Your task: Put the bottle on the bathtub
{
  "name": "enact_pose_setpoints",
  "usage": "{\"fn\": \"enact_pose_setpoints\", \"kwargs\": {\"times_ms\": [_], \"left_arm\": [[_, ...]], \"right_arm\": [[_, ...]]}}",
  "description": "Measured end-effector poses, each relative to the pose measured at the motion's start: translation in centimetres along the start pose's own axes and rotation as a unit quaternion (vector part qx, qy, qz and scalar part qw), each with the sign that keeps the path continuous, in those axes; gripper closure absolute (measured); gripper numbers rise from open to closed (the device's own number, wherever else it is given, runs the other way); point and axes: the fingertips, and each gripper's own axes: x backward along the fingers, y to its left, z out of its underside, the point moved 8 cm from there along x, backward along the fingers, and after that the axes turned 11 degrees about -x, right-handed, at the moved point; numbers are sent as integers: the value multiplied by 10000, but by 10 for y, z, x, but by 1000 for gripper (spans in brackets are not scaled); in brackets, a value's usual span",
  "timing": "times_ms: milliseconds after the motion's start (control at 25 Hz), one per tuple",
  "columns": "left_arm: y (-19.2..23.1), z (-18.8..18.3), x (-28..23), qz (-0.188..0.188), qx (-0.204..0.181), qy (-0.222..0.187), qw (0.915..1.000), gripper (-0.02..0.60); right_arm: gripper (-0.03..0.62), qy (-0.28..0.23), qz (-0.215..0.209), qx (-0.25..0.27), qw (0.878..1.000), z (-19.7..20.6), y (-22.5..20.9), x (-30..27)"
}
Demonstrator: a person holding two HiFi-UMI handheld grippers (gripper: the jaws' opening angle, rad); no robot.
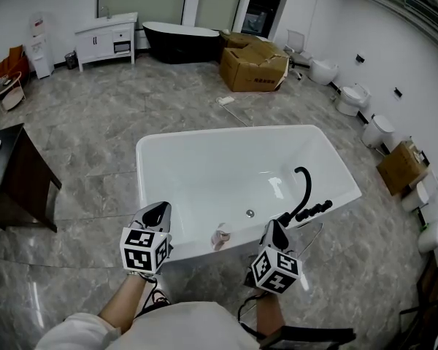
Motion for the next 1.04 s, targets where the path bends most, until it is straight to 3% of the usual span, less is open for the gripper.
{"fn": "enact_pose_setpoints", "kwargs": {"times_ms": [1040], "left_arm": [[3,13,2,24,145,113,9998,565]], "right_arm": [[568,128,6,121,9998,5,8,4]]}}
